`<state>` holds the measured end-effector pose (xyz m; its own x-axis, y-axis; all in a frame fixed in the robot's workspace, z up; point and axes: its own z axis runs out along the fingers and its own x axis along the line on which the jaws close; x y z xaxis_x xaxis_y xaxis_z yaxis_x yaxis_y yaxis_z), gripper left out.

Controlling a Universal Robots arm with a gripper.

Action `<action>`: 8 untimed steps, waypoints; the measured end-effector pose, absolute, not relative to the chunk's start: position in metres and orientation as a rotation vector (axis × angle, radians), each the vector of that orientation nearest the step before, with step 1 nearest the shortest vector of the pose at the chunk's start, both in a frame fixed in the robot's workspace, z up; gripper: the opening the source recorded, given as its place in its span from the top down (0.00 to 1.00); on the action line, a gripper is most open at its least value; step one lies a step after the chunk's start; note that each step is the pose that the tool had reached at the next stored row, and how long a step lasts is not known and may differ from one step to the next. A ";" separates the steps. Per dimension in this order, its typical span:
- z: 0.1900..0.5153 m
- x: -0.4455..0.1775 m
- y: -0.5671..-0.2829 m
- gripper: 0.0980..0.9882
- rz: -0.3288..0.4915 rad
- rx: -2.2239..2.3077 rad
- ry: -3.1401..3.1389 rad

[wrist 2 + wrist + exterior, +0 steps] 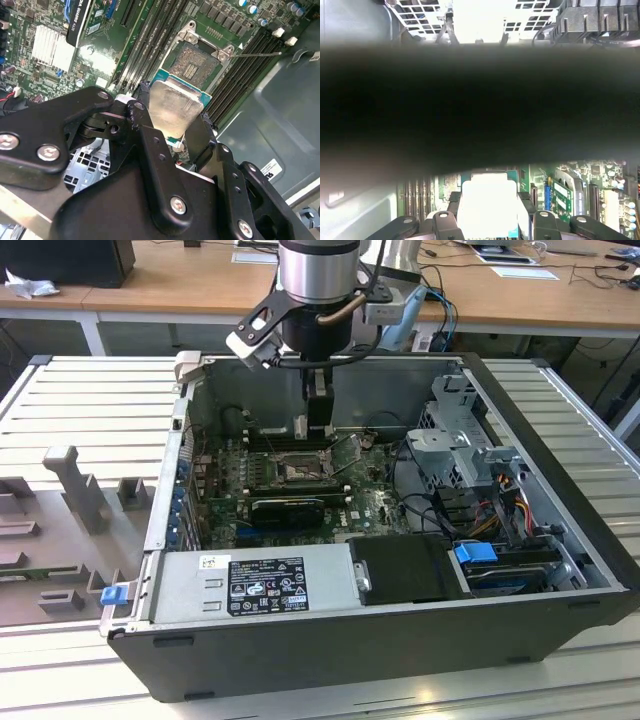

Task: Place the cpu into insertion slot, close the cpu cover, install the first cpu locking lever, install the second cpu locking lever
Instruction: 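Place the cpu into insertion slot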

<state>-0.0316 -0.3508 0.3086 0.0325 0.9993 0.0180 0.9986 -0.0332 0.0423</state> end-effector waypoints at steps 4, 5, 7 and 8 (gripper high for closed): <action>0.306 -0.032 -0.351 0.52 0.064 2.245 2.173; 0.305 -0.032 -0.351 0.52 0.063 2.246 2.173; 0.302 -0.032 -0.351 0.52 0.061 2.247 2.174; 0.301 -0.032 -0.351 0.52 0.060 2.247 2.174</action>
